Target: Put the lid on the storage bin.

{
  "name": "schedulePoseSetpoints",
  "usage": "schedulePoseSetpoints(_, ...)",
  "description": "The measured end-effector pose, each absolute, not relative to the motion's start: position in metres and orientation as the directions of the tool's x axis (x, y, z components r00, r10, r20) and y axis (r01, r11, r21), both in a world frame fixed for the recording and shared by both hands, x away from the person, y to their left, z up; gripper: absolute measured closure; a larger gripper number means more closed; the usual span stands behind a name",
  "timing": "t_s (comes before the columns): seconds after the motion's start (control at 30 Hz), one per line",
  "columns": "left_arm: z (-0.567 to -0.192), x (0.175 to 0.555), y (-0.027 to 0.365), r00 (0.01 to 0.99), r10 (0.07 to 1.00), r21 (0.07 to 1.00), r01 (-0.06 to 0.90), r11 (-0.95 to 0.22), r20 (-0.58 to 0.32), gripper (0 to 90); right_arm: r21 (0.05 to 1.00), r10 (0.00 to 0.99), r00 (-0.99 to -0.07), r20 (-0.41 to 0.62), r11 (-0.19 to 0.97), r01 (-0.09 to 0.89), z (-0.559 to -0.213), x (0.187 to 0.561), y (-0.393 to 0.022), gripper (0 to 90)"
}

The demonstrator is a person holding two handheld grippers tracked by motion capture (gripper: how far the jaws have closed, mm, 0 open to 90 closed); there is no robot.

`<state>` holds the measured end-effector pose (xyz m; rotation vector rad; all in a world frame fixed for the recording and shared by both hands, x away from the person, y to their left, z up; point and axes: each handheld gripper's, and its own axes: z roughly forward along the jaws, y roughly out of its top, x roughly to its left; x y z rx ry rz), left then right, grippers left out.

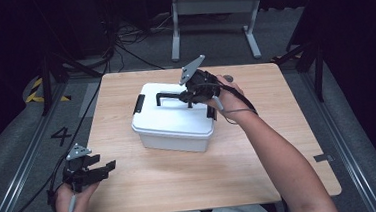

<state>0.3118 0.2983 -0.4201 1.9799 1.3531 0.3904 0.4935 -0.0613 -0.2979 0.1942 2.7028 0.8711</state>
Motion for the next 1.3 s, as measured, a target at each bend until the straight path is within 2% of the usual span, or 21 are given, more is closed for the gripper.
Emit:
schedulePoseSetpoints(0.07,-0.421,0.312,0.298,0.411,0.901,0.695,0.689,-0.208,-0.137,34.2,0.555,0.228,-0.935,-0.273,0.831,0.041,-0.301,0.493,-0.057,79.4)
schedulePoseSetpoints(0.43,-0.42,0.314,0.297,0.416,0.898,0.687,0.695,-0.213,-0.142,34.2,0.578,0.235,-0.943,-0.235,0.814,0.059,-0.301,0.488,-0.059,80.1)
schedulePoseSetpoints(0.67,-0.421,0.316,0.296,0.423,0.896,0.69,0.689,-0.221,-0.135,34.1,0.568,0.228,-0.95,-0.215,0.82,0.068,-0.306,0.484,-0.062,69.7)
schedulePoseSetpoints(0.77,-0.421,0.316,0.296,0.423,0.895,0.691,0.689,-0.219,-0.139,34.2,0.587,0.238,-0.949,-0.206,0.806,0.075,-0.305,0.482,-0.066,67.5)
schedulePoseSetpoints(0.97,-0.421,0.317,0.294,0.423,0.895,0.689,0.692,-0.218,-0.142,34.2,0.624,0.257,-0.945,-0.201,0.778,0.079,-0.294,0.475,-0.076,55.5)
schedulePoseSetpoints(1.3,-0.421,0.317,0.293,0.422,0.896,0.69,0.69,-0.219,-0.137,34.2,0.693,0.331,-0.927,-0.175,0.71,0.123,-0.268,0.449,-0.113,56.1)
